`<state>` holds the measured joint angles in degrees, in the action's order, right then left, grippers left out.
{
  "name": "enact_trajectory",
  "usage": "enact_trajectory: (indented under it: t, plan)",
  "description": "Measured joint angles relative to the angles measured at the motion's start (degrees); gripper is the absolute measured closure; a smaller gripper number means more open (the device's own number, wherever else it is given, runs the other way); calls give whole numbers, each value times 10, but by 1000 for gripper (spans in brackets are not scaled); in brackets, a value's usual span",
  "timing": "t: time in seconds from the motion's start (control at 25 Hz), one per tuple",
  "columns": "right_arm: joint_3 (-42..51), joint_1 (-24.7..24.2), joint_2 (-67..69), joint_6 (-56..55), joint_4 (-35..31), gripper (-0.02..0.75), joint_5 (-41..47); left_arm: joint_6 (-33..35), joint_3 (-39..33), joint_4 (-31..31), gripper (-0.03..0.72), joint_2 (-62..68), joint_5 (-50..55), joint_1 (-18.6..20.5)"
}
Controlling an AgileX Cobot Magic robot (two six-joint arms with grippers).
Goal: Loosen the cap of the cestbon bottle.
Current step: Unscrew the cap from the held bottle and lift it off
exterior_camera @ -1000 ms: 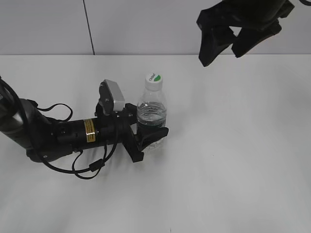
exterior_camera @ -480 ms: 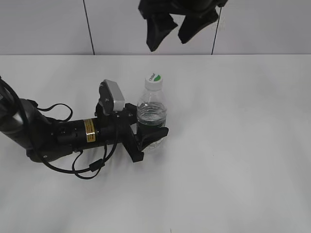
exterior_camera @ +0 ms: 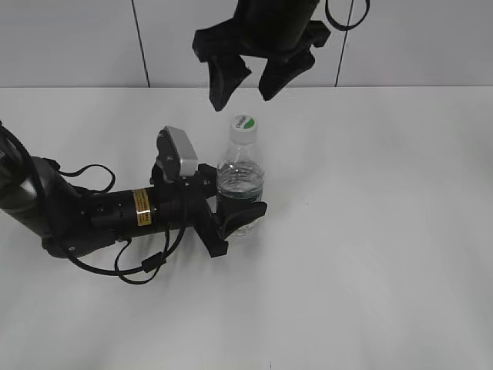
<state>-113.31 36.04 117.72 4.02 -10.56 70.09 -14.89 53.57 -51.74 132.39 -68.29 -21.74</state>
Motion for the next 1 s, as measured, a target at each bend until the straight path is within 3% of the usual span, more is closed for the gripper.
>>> enact_trajectory:
  t: [1.0]
  plan:
    - [51, 4, 5, -185, -28, 174, 0, 0, 0, 6, 279, 0, 1, 0]
